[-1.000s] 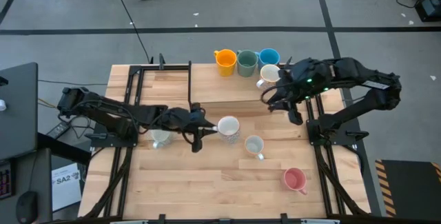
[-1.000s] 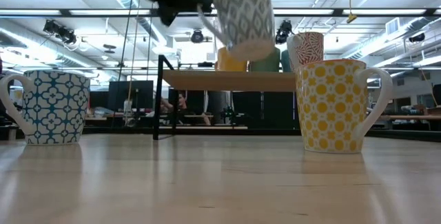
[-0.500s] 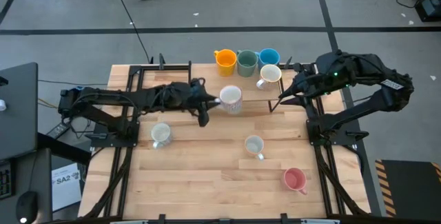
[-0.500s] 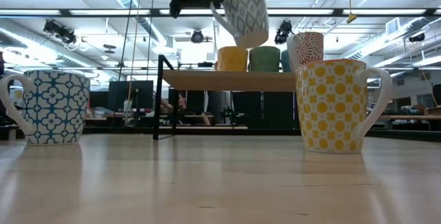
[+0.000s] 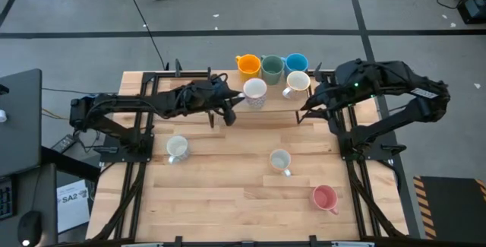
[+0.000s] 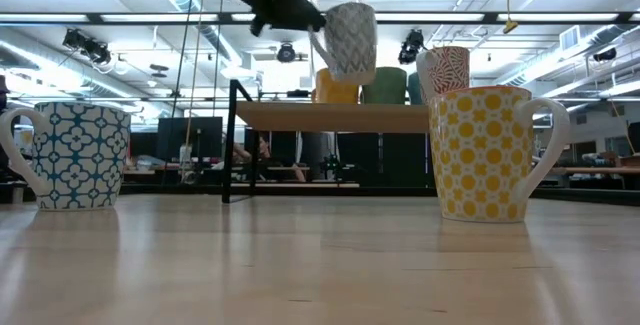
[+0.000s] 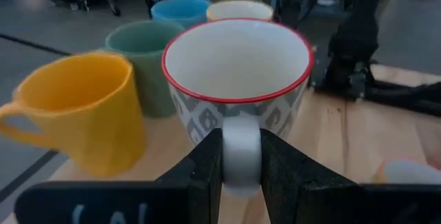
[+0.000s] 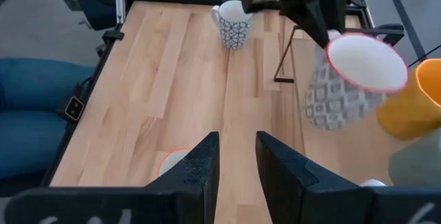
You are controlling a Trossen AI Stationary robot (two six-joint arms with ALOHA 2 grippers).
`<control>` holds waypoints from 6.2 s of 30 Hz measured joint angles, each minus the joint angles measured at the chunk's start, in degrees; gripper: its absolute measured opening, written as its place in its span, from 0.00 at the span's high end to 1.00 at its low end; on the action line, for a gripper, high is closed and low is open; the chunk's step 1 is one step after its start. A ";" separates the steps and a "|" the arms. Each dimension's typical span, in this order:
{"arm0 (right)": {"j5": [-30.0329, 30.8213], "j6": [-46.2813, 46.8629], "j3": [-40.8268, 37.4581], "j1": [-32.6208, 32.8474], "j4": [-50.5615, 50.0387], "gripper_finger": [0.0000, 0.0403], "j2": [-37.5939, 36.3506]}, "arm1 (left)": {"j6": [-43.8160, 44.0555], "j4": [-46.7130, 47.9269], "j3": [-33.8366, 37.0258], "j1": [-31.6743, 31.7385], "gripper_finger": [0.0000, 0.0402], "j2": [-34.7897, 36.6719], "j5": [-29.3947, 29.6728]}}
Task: Place coffee mugs
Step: Put the white-gray mug on the shelf, then put the white-blue mug on the shelf
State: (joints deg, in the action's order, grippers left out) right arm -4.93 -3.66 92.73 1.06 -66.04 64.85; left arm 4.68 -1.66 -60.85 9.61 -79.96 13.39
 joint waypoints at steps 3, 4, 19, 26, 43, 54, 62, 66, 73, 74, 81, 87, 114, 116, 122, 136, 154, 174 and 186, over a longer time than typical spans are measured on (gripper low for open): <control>0.00 0.02 0.00 0.00 0.67 0.75 0.60 | 0.01 -2.16 0.01 -0.02 0.80 -2.14 1.31; 0.00 0.02 0.00 -0.01 0.74 0.75 0.75 | 0.07 -2.83 0.01 -0.04 0.80 -2.85 1.79; 0.92 0.02 0.00 -0.07 0.84 0.75 2.52 | -1.26 -12.47 -0.01 -0.02 0.80 -10.98 5.54; 0.92 0.04 0.00 -0.07 0.85 0.75 2.55 | -1.18 -17.12 0.06 -0.02 0.78 -12.11 5.45; 0.98 0.07 0.00 -0.06 0.99 0.75 2.53 | 1.13 -18.97 -0.01 -0.52 0.76 -15.05 6.34; 0.97 0.60 0.00 -0.06 0.83 0.75 2.53 | 0.67 -21.83 0.04 -0.57 0.63 -15.39 6.32; 0.96 1.07 0.00 -0.06 0.79 0.75 2.53 | 0.61 -22.47 0.04 -0.59 0.51 -15.39 6.31; 0.94 1.09 0.00 -0.07 0.77 0.75 2.53 | 0.56 -24.64 0.06 -0.59 0.49 -14.80 6.31; 0.92 1.09 0.00 -0.07 0.76 0.75 2.53 | -1.63 -29.66 0.06 -0.57 0.49 -14.01 6.31; 0.92 1.09 0.00 -0.04 0.75 0.75 2.53 | -2.80 -29.31 0.06 -0.57 0.49 -13.62 6.33; 0.90 1.09 0.00 -0.06 0.72 0.75 2.53 | -8.36 -23.65 0.06 -1.19 0.49 -8.96 6.38; 0.90 1.09 0.00 -0.04 0.74 0.75 2.53 | -8.80 -9.21 0.04 -2.02 0.49 -4.95 6.52; 0.92 0.94 0.00 -0.06 0.79 0.75 2.51 | -6.85 -7.36 0.07 0.16 0.49 -10.98 6.88; 0.92 0.94 0.00 -0.06 0.79 0.75 2.51 | -6.85 -8.51 0.08 0.39 0.49 -11.16 6.97; 0.94 0.92 0.00 -0.07 0.79 0.75 2.51 | -6.83 -12.25 0.08 1.01 0.49 -11.23 6.93; 0.94 0.92 0.00 -0.06 0.79 0.75 2.51 | -6.88 -14.20 0.08 1.16 0.49 -10.85 6.94; 0.96 1.09 0.00 -0.06 0.83 0.75 2.53 | -6.87 -11.09 0.08 1.16 0.49 -10.93 13.50; 0.96 1.09 0.00 -0.06 0.83 0.75 2.53 | -6.72 -16.36 0.10 1.86 0.49 -13.48 7.56; 0.96 1.09 0.00 -0.06 0.83 0.75 2.53 | -8.32 -18.72 0.10 1.86 0.49 -13.43 7.64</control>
State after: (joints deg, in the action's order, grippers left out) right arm -3.97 -2.57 92.73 1.00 -65.21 67.37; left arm -3.65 -20.38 -60.75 11.46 -93.40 21.03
